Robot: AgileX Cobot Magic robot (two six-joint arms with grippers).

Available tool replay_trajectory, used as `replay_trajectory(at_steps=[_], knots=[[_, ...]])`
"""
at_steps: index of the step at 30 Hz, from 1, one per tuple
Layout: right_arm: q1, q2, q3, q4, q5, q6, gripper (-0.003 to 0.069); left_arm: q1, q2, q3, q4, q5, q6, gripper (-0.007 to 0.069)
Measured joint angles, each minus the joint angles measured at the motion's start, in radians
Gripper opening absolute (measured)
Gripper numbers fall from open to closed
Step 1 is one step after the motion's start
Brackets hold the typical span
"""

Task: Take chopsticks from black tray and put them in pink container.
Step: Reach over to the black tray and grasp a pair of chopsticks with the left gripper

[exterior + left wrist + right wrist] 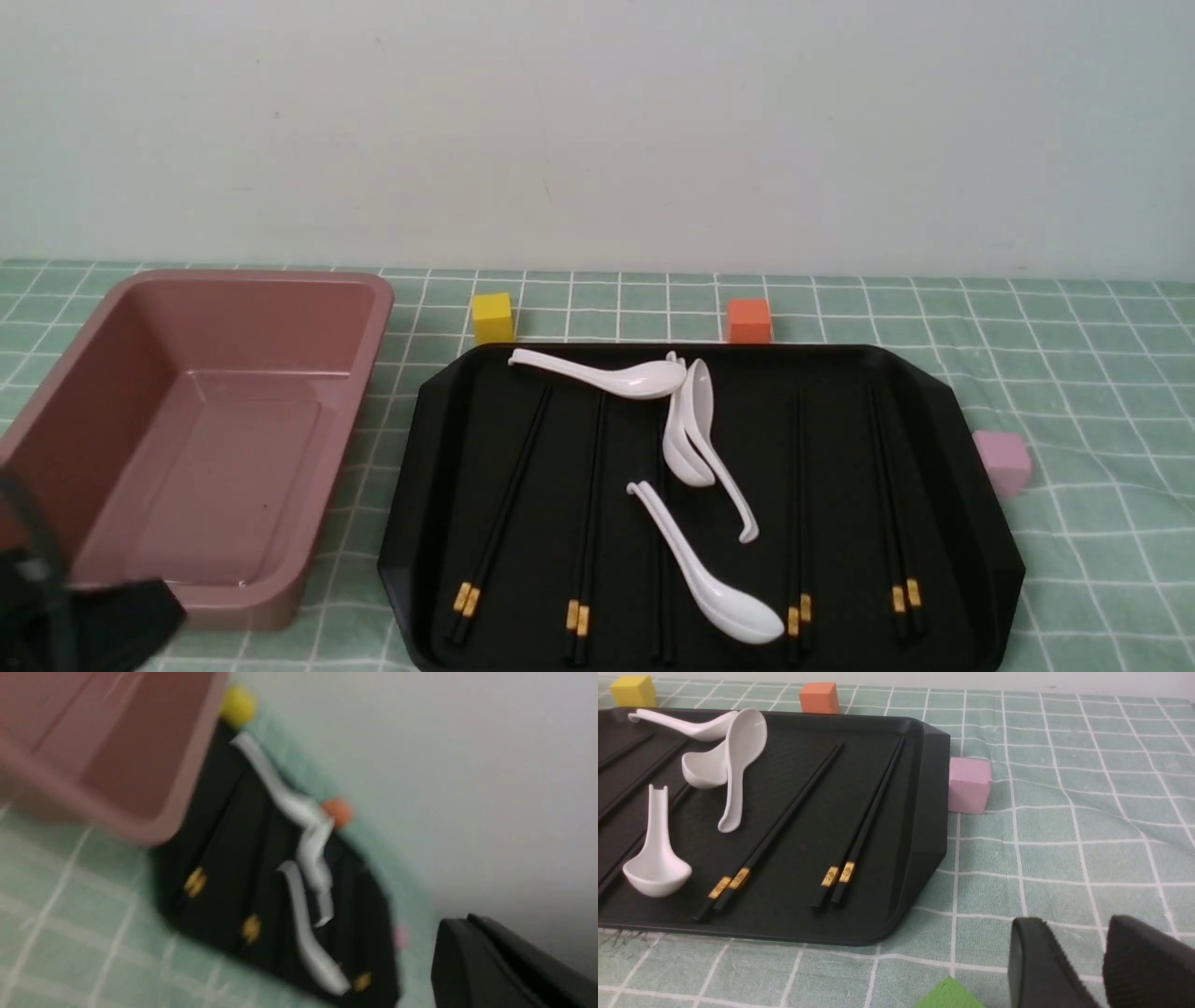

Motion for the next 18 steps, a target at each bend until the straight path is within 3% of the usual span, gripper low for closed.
replay_trajectory(at_steps=[4,8,13,18], knots=[[0.0,0.0,0.0,0.0,0.0,0.0,0.0239,0.0,0.387,-0.202,0.182,0.228,0.095,-0.0013],[0.0,0.0,0.0,0.0,0.0,0.0,0.0239,-0.021,0.682,-0.399,0.247,0.421,0.148,-0.0013],[0.0,0.0,0.0,0.0,0.0,0.0,0.0239,-0.206,0.96,-0.595,0.32,0.458,0.152,-0.0013],[0.0,0.0,0.0,0.0,0.0,0.0,0.0239,-0.39,1.13,-0.773,0.487,0.45,0.003,-0.0013]])
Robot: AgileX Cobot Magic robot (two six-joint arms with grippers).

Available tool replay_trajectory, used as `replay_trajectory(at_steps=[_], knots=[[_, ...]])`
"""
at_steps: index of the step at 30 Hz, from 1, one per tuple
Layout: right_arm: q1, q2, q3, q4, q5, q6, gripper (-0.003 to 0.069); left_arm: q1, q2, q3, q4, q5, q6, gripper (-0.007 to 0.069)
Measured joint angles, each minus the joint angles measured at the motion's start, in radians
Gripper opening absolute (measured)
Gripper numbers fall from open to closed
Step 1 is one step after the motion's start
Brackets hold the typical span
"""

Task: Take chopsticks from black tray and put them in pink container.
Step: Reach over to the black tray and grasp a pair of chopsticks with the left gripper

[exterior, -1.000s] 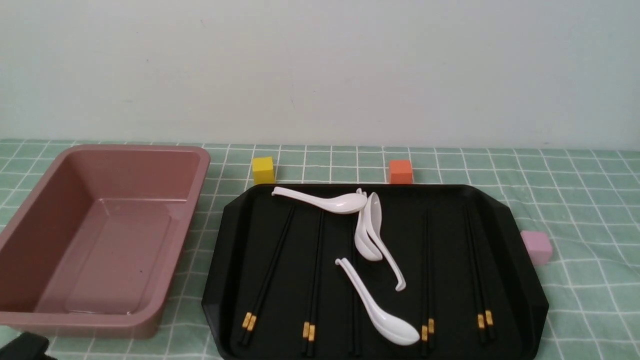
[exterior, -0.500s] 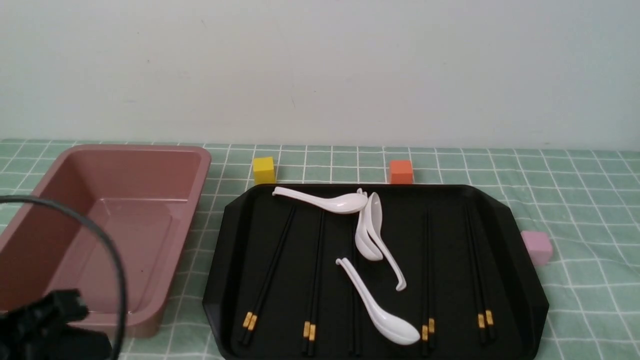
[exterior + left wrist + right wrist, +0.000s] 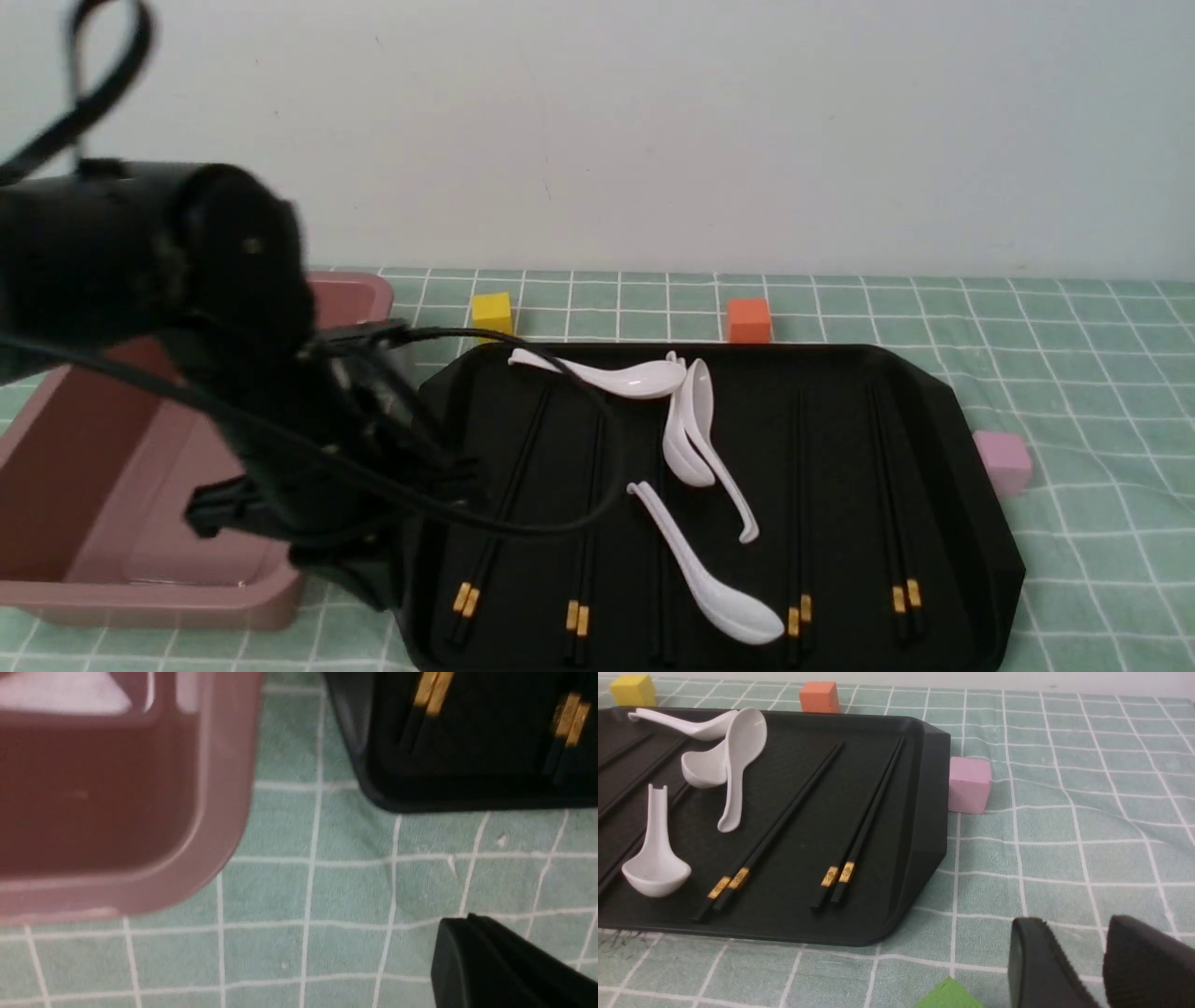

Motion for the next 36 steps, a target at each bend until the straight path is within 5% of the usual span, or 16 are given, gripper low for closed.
replay_trajectory(at_steps=[7,18,36], knots=[[0.0,0.0,0.0,0.0,0.0,0.0,0.0239,-0.147,0.143,-0.145,0.252,-0.019,-0.129,0.0045],[0.0,0.0,0.0,0.0,0.0,0.0,0.0239,-0.156,0.284,-0.237,0.28,-0.072,-0.099,0.0335],[0.0,0.0,0.0,0.0,0.0,0.0,0.0239,-0.157,0.457,-0.276,0.346,-0.13,-0.036,0.0323]])
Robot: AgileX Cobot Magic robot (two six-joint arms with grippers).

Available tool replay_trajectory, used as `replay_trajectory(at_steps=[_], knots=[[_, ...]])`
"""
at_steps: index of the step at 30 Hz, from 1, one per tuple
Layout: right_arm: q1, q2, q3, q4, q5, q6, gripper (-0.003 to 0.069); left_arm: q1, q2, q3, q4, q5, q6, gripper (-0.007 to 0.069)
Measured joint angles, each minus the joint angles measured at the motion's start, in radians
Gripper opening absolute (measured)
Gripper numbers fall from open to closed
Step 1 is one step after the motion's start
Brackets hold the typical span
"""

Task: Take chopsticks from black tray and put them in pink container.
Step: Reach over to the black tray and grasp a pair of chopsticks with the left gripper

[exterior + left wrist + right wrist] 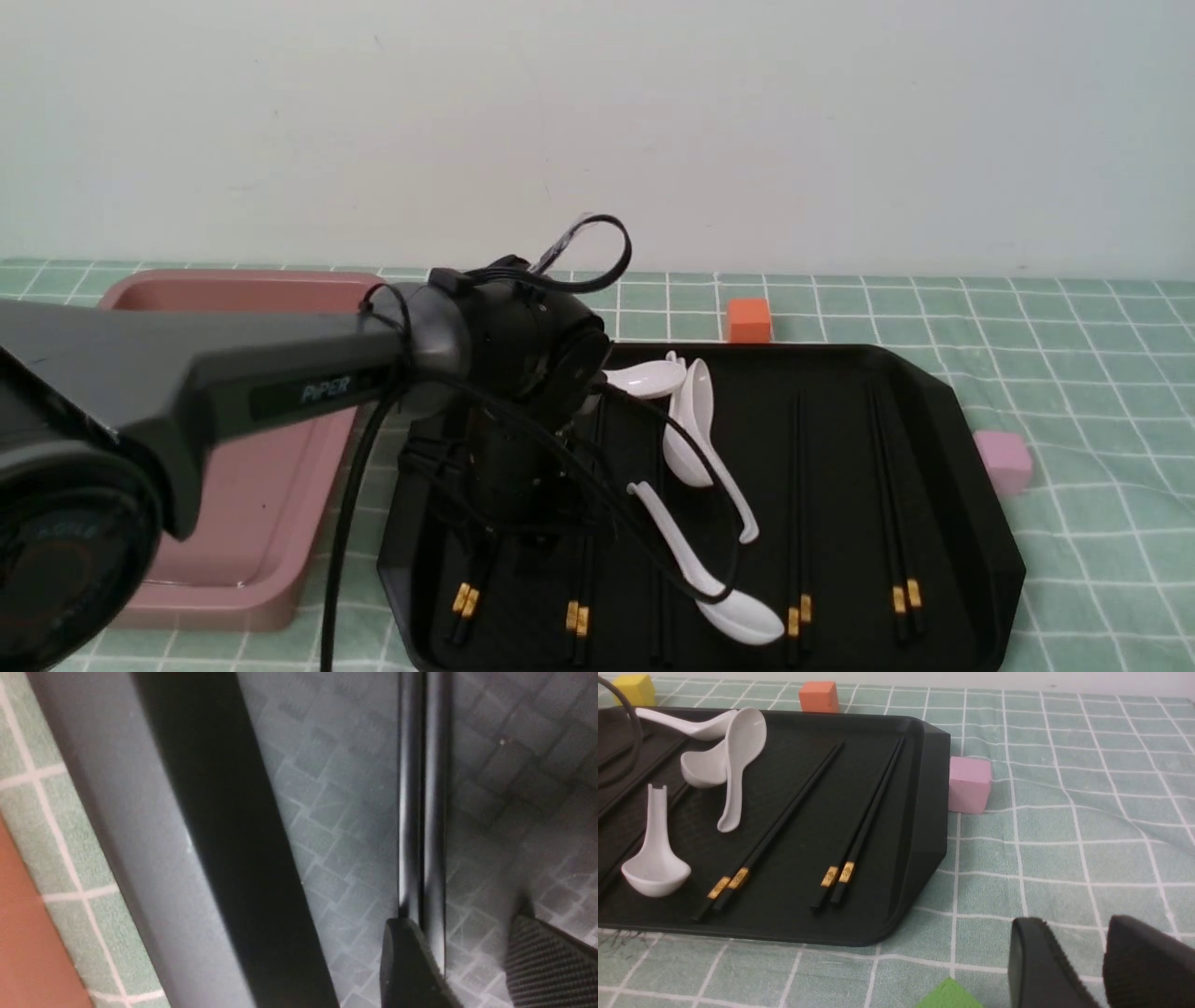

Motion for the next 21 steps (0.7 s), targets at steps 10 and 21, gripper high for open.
replay_trajectory(at_steps=[10,21], knots=[[0.0,0.0,0.0,0.0,0.0,0.0,0.0239,-0.001,0.011,-0.009,0.004,0.007,0.002,0.0295],[0.0,0.0,0.0,0.0,0.0,0.0,0.0239,-0.001,0.011,-0.011,0.028,0.015,-0.067,0.006]])
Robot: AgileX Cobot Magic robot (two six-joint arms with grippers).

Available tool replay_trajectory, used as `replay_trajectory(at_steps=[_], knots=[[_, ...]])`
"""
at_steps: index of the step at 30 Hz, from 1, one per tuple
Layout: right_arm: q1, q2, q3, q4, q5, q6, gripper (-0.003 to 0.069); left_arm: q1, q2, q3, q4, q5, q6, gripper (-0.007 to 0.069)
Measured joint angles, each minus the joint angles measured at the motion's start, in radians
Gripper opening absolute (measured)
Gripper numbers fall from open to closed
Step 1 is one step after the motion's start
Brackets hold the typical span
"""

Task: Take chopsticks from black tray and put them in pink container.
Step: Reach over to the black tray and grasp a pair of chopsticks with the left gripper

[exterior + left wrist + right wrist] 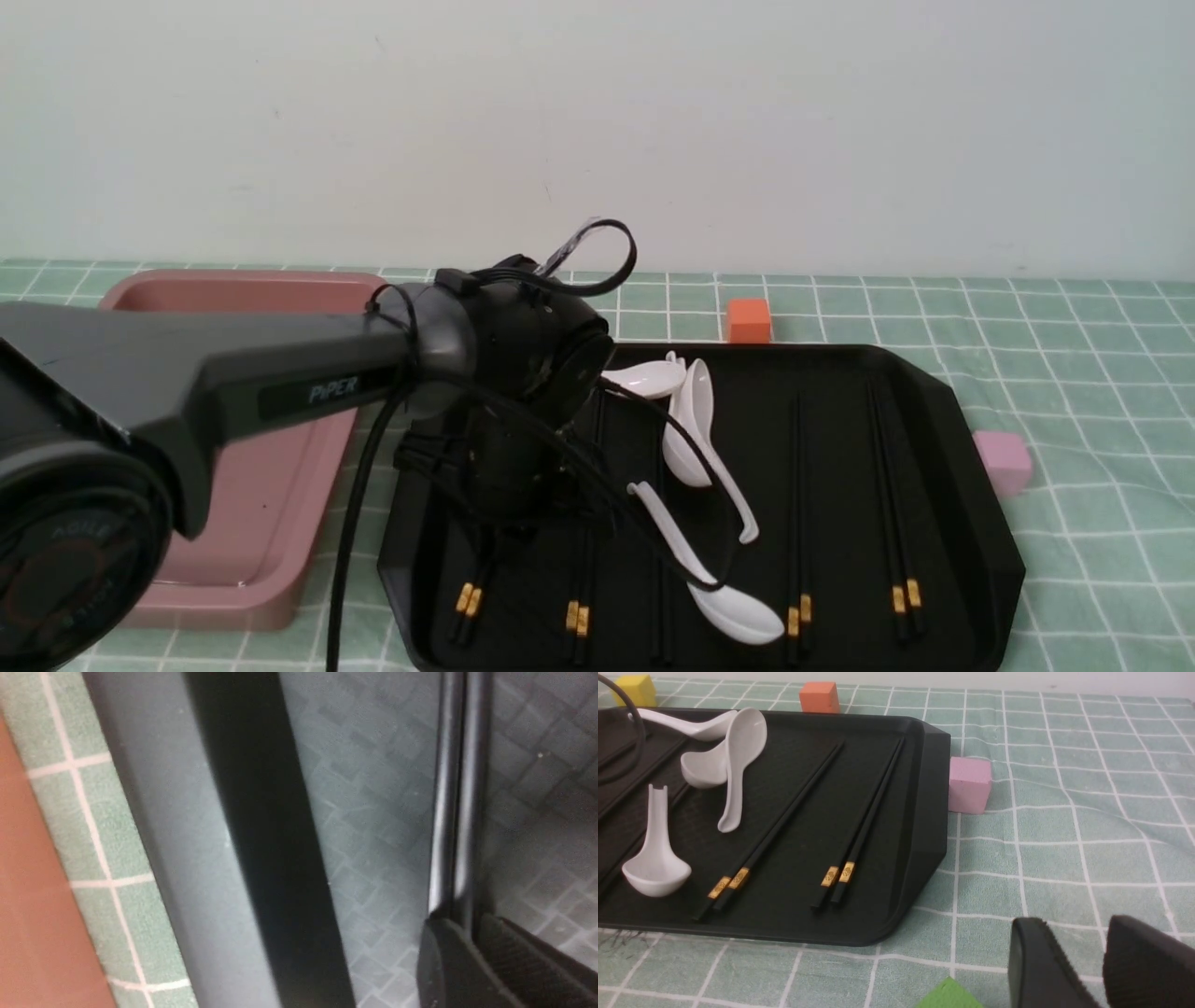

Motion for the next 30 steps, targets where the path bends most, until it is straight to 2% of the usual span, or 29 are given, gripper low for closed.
replay_trajectory(at_steps=[4,10,12,18,21,25,30], knots=[[0.0,0.0,0.0,0.0,0.0,0.0,0.0239,0.0,-0.009,0.0,-0.005,0.0,-0.002,0.0031],[0.0,0.0,0.0,0.0,0.0,0.0,0.0239,0.0,-0.049,0.005,-0.015,0.001,-0.025,0.0058],[0.0,0.0,0.0,0.0,0.0,0.0,0.0239,0.0,-0.066,0.005,-0.013,0.001,-0.028,0.0083],[0.0,0.0,0.0,0.0,0.0,0.0,0.0239,0.01,-0.063,0.005,-0.012,-0.003,-0.047,0.0286],[0.0,0.0,0.0,0.0,0.0,0.0,0.0239,0.044,-0.036,0.004,-0.043,-0.019,-0.047,0.0351],[0.0,0.0,0.0,0.0,0.0,0.0,0.0239,0.09,-0.011,0.001,-0.109,-0.047,-0.006,0.0372],[0.0,0.0,0.0,0.0,0.0,0.0,0.0239,0.105,0.003,-0.007,-0.15,-0.058,0.057,0.0365]])
